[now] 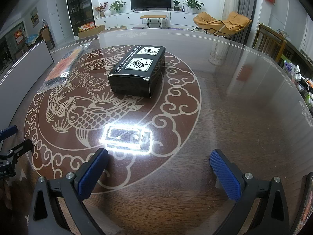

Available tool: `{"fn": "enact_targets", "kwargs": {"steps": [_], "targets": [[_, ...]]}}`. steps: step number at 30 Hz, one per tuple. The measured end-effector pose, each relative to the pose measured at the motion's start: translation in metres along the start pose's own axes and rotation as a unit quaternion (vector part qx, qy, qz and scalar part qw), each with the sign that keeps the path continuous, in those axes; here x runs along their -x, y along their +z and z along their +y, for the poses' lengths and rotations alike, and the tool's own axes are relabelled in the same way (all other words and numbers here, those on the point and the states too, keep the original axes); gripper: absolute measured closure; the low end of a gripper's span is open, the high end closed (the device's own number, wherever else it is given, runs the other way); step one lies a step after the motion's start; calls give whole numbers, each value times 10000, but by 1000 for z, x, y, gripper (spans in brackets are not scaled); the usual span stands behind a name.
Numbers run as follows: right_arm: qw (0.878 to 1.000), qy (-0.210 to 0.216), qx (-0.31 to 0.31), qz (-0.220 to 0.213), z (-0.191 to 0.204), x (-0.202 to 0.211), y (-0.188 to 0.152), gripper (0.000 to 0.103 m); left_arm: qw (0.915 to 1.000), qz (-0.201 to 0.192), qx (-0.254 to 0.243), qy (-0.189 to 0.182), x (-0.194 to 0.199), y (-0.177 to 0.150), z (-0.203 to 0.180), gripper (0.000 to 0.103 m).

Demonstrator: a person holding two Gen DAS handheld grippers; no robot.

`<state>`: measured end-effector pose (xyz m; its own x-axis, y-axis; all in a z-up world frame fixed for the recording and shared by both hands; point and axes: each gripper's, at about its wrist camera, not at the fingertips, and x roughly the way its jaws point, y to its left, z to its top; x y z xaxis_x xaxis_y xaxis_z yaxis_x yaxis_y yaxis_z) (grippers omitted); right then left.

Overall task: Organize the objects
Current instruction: 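Grasp the bagged orange phone case with the left tool while the right tool grasps the black box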

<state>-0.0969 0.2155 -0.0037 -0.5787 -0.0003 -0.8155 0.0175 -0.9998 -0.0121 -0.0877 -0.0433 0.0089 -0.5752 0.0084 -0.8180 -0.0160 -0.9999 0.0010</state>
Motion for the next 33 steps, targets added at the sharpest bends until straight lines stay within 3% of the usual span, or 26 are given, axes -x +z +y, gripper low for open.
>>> {"fn": "enact_targets", "kwargs": {"steps": [4, 7, 11, 16, 24, 28, 33], "targets": [[10000, -2, -2, -1, 0, 0, 0, 0, 9993, 351, 6, -111, -4, 11, 0, 0], [10000, -3, -2, -2, 0, 0, 0, 0, 9983, 174, 133, -545, 1, 37, 7, 0], [10000, -3, -3, -2, 0, 0, 0, 0, 9967, -21, 383, -719, -5, 94, 22, 0], [10000, -2, -3, -2, 1, 0, 0, 0, 9952, 313, 460, -803, -55, 157, 32, 0], [10000, -2, -6, -4, 0, 0, -1, 0, 9943, 755, 723, -200, -118, 181, 48, 0], [10000, -9, -10, -6, 1, 0, -1, 0, 9958, 642, 624, 188, -124, 182, 50, 0], [10000, -10, -10, -7, 0, 0, -1, 0, 9974, 457, 490, 267, -122, 178, 49, 0]]}}
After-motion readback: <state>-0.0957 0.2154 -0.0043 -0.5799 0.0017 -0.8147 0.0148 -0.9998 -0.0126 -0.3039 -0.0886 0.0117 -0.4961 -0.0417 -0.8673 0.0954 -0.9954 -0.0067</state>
